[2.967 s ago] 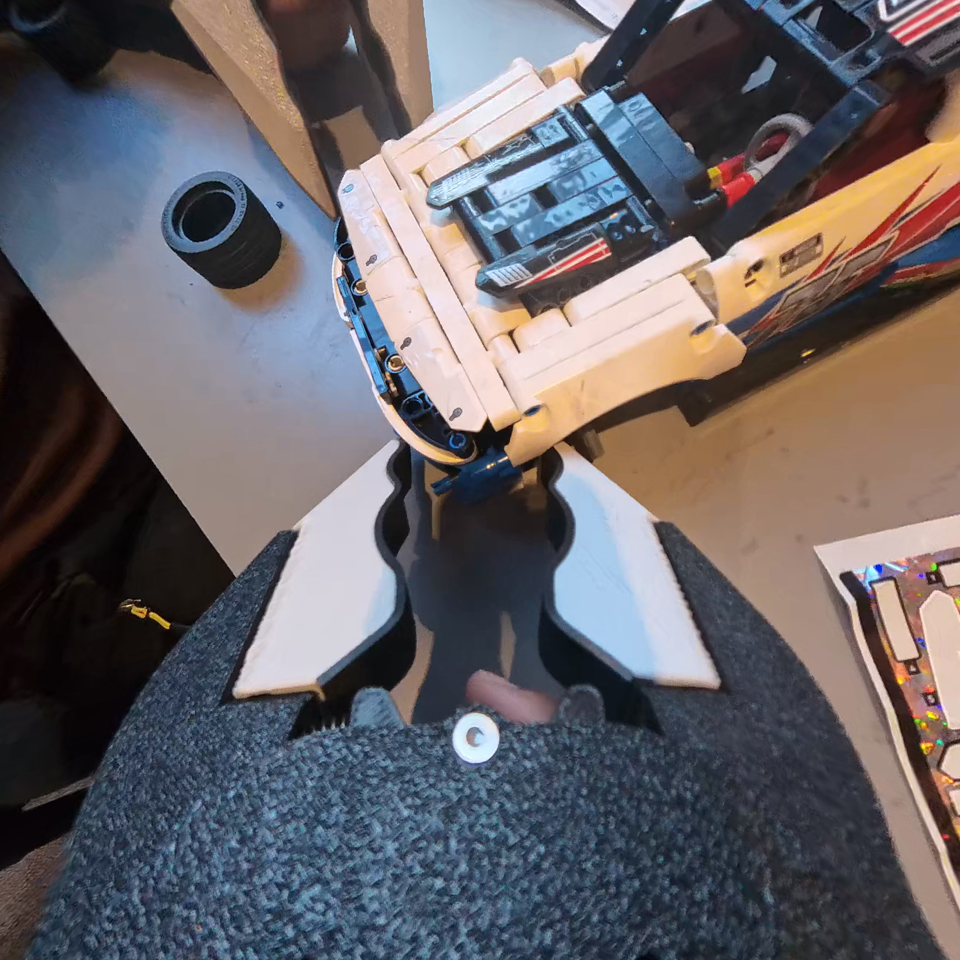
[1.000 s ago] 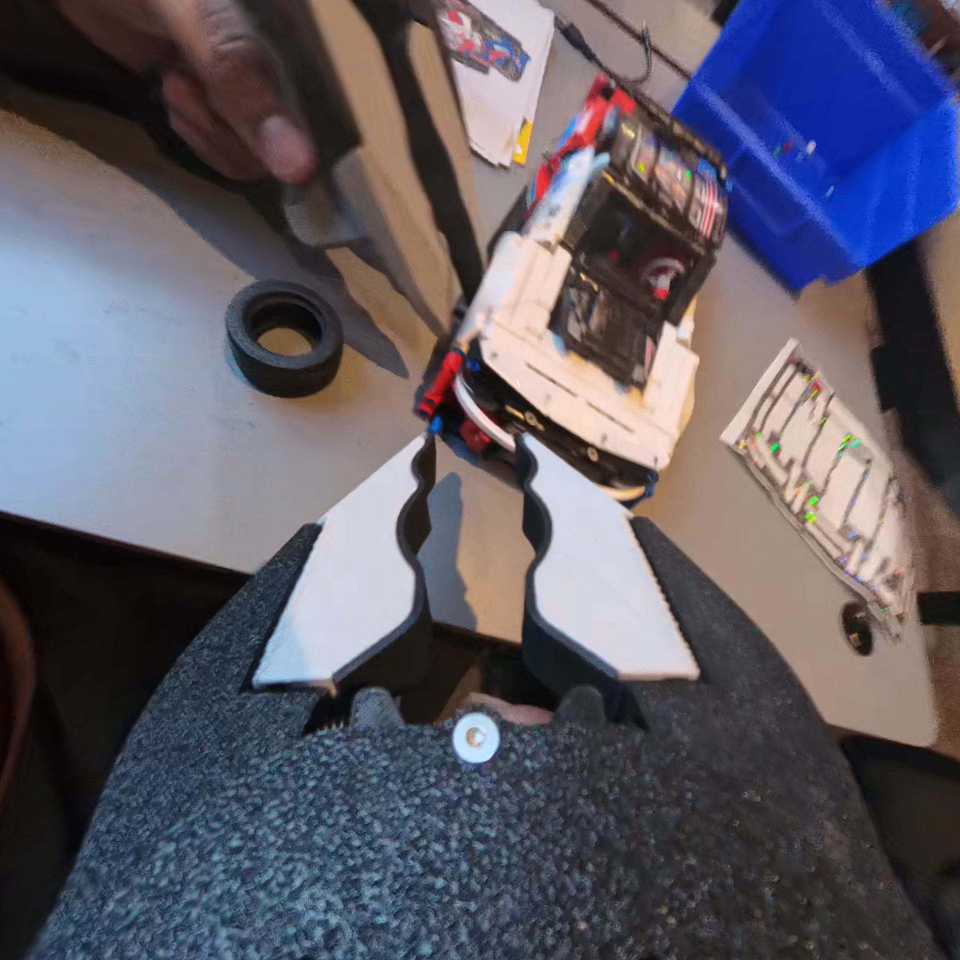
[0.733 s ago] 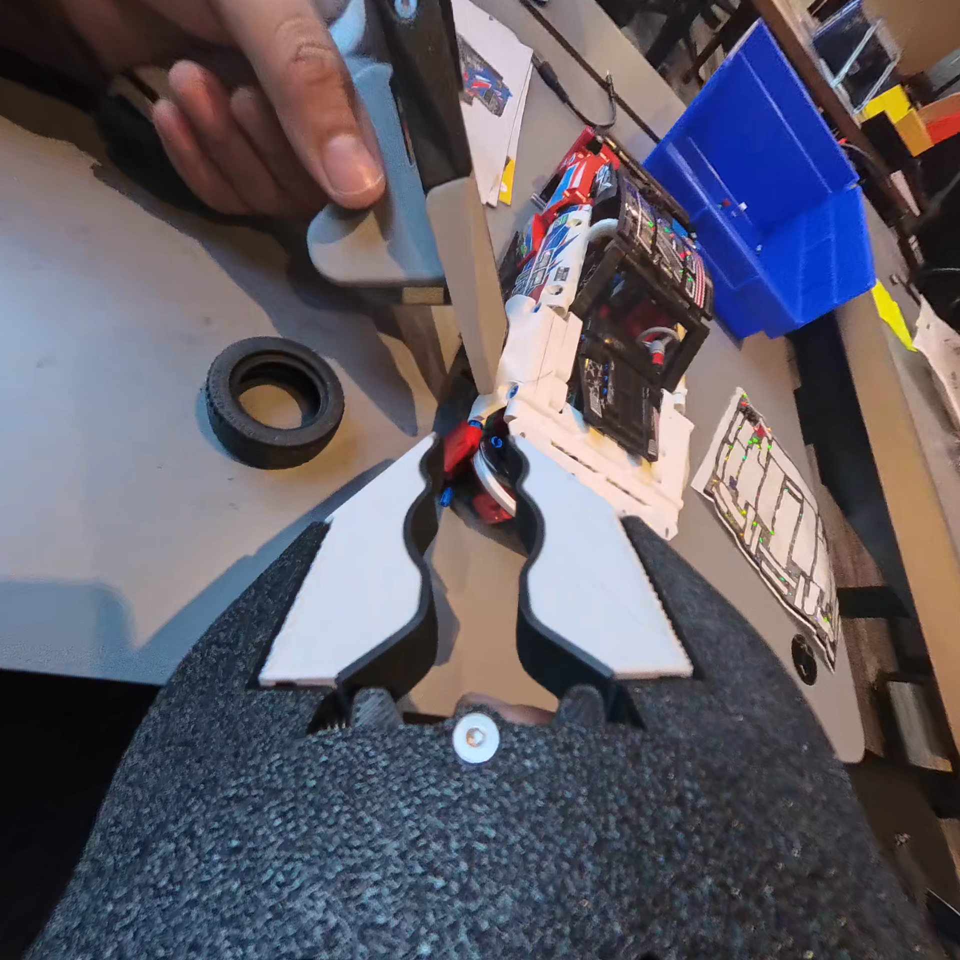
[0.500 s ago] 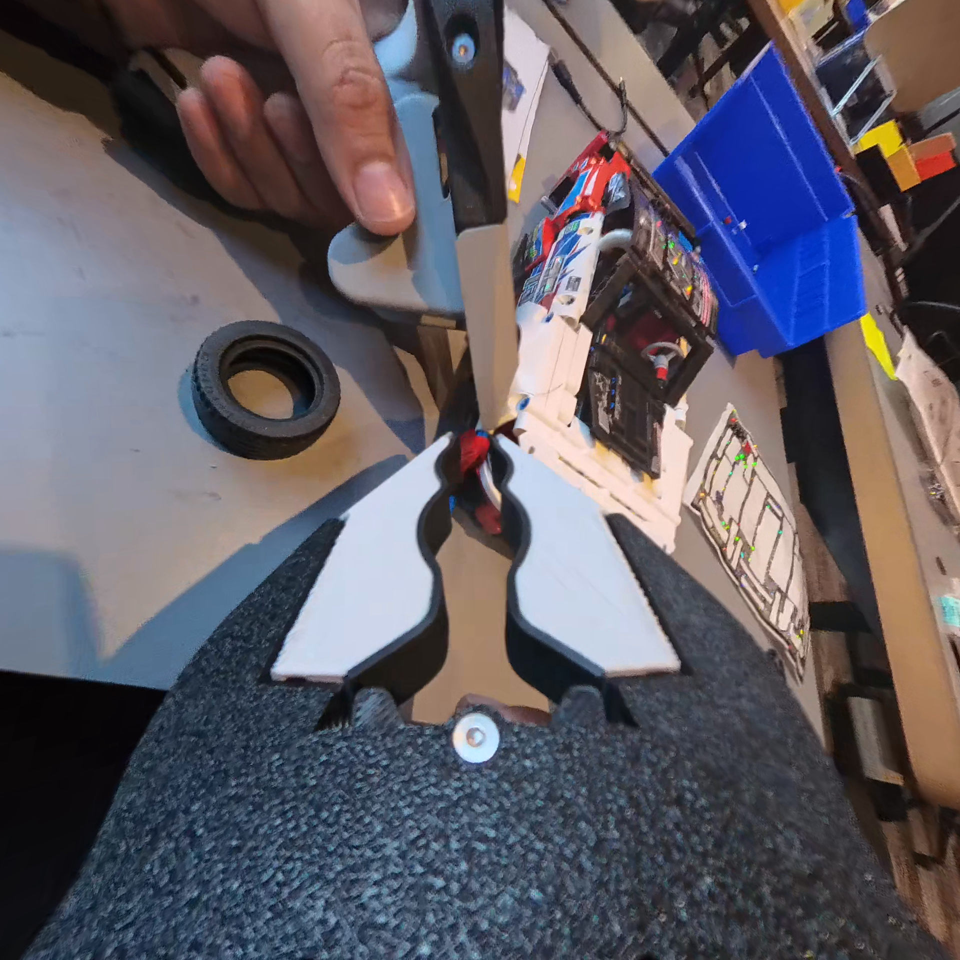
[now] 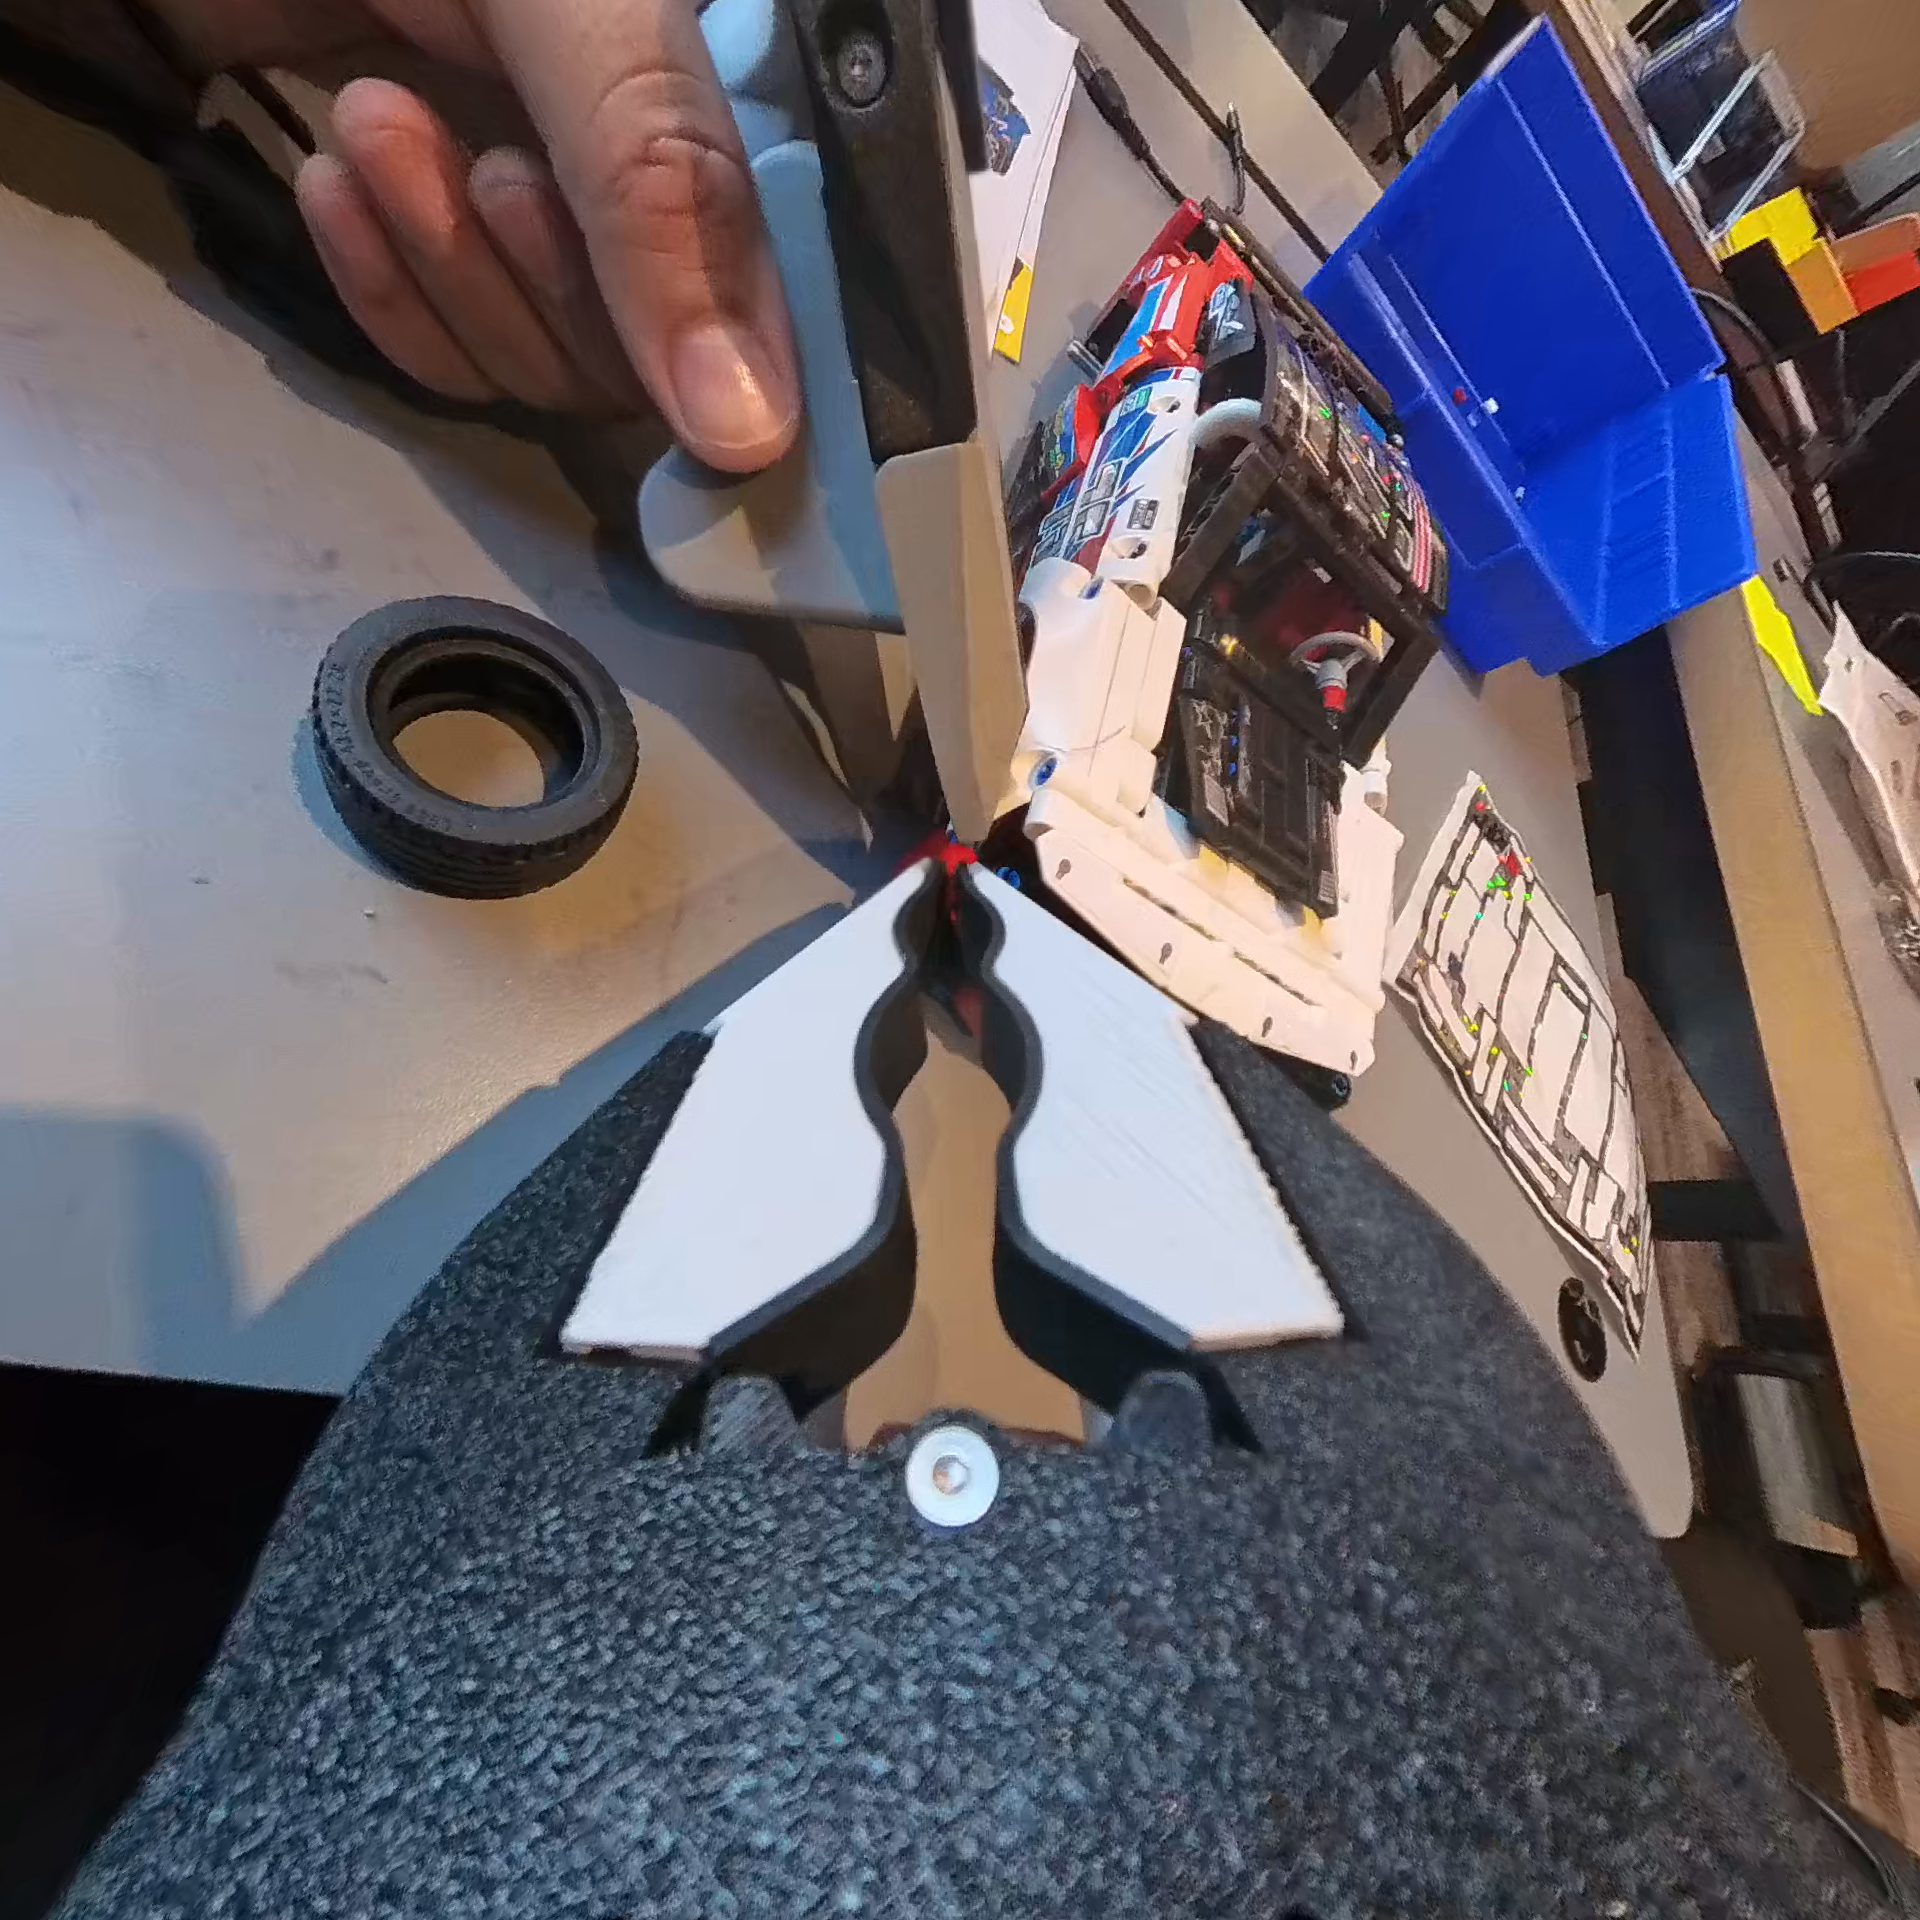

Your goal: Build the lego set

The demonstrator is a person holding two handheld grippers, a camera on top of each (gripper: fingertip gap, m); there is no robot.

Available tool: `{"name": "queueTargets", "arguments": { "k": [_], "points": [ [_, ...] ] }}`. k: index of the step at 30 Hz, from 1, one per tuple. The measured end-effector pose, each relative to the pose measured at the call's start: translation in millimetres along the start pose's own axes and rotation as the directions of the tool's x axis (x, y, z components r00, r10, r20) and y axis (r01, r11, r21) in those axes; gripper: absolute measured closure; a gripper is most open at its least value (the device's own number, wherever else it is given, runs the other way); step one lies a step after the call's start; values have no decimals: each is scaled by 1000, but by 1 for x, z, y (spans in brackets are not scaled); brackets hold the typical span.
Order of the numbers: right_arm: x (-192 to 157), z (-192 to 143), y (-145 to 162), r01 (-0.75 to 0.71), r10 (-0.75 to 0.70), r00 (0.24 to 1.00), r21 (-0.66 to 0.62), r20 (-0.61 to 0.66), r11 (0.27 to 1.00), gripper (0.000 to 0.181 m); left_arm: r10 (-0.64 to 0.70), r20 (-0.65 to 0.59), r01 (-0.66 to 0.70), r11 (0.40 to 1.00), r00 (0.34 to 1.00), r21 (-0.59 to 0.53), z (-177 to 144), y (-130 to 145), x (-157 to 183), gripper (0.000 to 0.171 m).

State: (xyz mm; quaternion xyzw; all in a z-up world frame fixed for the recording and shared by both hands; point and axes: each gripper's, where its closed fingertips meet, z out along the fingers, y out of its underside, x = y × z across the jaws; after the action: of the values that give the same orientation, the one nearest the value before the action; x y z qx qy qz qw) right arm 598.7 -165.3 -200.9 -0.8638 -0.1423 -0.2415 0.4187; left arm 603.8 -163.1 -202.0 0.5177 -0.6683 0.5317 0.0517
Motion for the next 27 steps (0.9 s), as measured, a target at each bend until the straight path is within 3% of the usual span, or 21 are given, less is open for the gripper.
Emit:
{"name": "queueTargets", "arguments": {
  "k": [8,11,14,22,25,27],
  "points": [
    [3,-2,0,-13,13,1000,8,-18,1000,181,140,79,-139,990,987,-26,-1,1,-3,160],
    [8,-9,-5,15,-11,997,54,-72,998,181,52,12,-52,999,999,7,-1,-2,1,162],
    [5,-7,-2,37,-35,997,20,-74,999,164,13,-31,-12,1000,999,21,-1,-3,6,162],
    [-3,-8,2,140,-142,981,-28,-132,990,169,-3,-36,2,1000,999,-17,5,6,12,163],
    [-3,-9,3,159,-163,979,-41,-124,986,170,60,-4,-60,997,998,-43,5,9,11,164],
    [0,-10,3,182,-188,973,-57,-131,982,170,173,67,-169,984,983,-63,2,8,6,171]
  ]
}}
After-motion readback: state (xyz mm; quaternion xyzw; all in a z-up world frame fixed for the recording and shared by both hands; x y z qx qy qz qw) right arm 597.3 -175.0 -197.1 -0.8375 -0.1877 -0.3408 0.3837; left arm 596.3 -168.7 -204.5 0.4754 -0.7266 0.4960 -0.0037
